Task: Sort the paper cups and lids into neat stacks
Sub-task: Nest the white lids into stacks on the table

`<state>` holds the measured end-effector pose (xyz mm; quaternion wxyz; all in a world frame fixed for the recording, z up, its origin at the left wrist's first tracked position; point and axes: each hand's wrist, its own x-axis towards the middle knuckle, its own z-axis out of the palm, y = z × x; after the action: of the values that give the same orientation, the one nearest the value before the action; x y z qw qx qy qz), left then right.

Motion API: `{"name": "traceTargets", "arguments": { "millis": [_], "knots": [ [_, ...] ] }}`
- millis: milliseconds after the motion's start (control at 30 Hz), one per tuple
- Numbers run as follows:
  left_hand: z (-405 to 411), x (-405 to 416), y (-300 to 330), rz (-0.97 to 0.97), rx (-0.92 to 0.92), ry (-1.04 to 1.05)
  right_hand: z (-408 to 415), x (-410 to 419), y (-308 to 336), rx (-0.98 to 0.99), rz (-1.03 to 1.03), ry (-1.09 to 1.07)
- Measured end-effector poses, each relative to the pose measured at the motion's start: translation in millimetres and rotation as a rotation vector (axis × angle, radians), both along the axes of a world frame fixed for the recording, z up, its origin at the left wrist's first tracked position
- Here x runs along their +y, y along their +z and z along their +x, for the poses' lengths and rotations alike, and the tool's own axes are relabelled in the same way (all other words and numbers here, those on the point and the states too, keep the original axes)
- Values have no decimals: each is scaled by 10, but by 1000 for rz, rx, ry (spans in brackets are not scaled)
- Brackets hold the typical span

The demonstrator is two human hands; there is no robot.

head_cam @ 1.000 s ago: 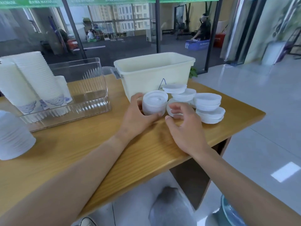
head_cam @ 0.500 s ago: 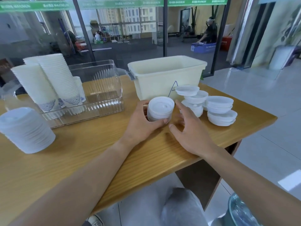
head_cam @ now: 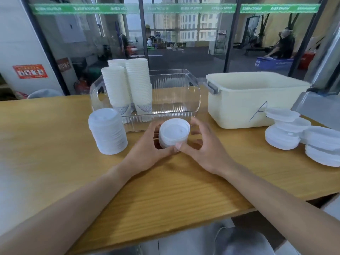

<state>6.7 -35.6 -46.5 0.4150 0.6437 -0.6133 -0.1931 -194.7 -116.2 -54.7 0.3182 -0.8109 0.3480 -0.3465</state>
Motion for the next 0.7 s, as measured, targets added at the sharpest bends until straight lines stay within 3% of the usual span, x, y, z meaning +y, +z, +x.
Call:
{"name": "traceTargets", "arguments": {
  "millis": [167,333,600,700],
  "knots": [
    [135,-20,-45,-31,-31,23,384,-116,14,-28,-14,85],
    [188,-70,-75,-40,72,47,565,-312,21,-53,-42,135],
    [209,-70,-94,-36,63,88,484,-439,161,-343,213,218],
    [218,-73,-95,-22,50,112,451,-487,177,-348,272,183]
  ]
}}
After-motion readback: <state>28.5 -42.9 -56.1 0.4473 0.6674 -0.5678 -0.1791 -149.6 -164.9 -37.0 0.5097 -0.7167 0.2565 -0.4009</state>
